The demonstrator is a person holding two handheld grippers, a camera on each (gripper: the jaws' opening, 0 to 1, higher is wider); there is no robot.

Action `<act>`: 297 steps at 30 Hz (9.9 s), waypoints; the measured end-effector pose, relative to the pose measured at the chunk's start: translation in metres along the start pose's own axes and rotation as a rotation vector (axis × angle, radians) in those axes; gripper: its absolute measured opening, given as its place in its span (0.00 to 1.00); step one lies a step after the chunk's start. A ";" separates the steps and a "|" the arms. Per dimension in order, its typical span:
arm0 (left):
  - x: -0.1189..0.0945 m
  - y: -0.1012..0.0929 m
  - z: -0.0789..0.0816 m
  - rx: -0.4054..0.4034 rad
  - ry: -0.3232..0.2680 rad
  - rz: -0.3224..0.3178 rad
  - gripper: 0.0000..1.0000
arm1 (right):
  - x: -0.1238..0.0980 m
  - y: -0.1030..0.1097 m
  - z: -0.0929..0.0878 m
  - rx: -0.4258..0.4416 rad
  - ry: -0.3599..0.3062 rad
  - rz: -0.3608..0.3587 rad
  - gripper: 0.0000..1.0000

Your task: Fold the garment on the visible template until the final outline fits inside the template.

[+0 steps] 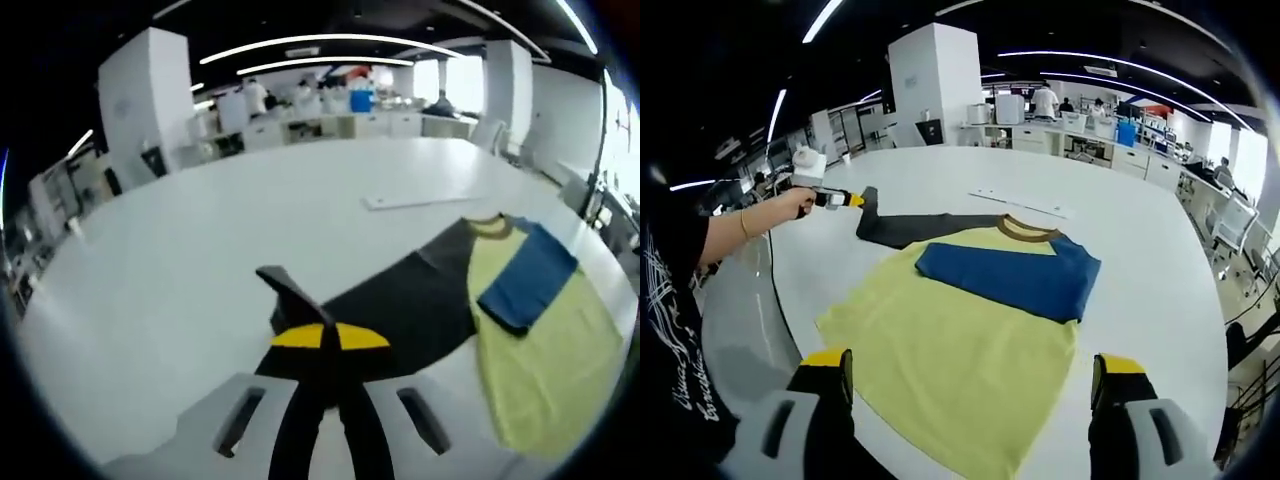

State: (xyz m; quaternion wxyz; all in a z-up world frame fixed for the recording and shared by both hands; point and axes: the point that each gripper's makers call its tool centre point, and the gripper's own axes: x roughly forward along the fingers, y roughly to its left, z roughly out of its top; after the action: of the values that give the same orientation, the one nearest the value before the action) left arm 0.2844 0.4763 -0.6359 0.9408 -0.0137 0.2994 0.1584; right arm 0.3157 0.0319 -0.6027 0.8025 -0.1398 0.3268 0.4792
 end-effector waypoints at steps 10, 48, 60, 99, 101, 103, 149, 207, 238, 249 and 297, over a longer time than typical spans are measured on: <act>0.005 -0.028 0.019 0.026 -0.027 -0.051 0.00 | -0.004 -0.003 -0.004 0.000 0.003 -0.011 0.99; 0.022 -0.168 0.073 0.121 -0.091 -0.308 0.00 | 0.010 0.018 -0.012 -0.031 0.027 0.049 0.99; 0.025 -0.215 0.083 0.165 -0.100 -0.379 0.00 | 0.010 0.016 -0.015 -0.035 0.038 0.052 0.99; 0.029 -0.350 0.081 0.284 -0.087 -0.602 0.00 | 0.005 0.004 -0.028 0.014 0.048 0.017 0.99; 0.028 -0.355 0.077 0.286 -0.085 -0.612 0.00 | 0.005 0.002 -0.030 0.017 0.052 0.013 0.99; 0.028 -0.361 0.073 0.287 -0.079 -0.623 0.00 | 0.005 0.002 -0.032 0.020 0.057 0.013 0.99; 0.046 -0.419 -0.021 0.403 0.021 -0.761 0.00 | 0.012 -0.002 -0.055 0.067 0.086 0.014 0.99; -0.036 -0.272 -0.038 0.169 0.030 -0.611 0.99 | 0.028 -0.008 -0.069 0.076 0.118 0.034 0.99; -0.095 -0.196 -0.124 0.138 0.183 -0.509 0.87 | 0.026 -0.003 -0.105 0.132 0.172 0.018 0.94; -0.106 -0.180 -0.151 0.101 0.248 -0.463 0.71 | 0.023 -0.008 -0.122 0.160 0.191 -0.022 0.80; -0.120 -0.166 -0.185 0.071 0.385 -0.307 0.06 | 0.013 -0.028 -0.160 0.283 0.269 -0.152 0.00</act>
State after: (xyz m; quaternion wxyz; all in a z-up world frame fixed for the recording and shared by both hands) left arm 0.1393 0.2613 -0.7310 0.8794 -0.0558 0.4728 -0.0025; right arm 0.2818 -0.0592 -0.7333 0.7973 -0.1126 0.4833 0.3436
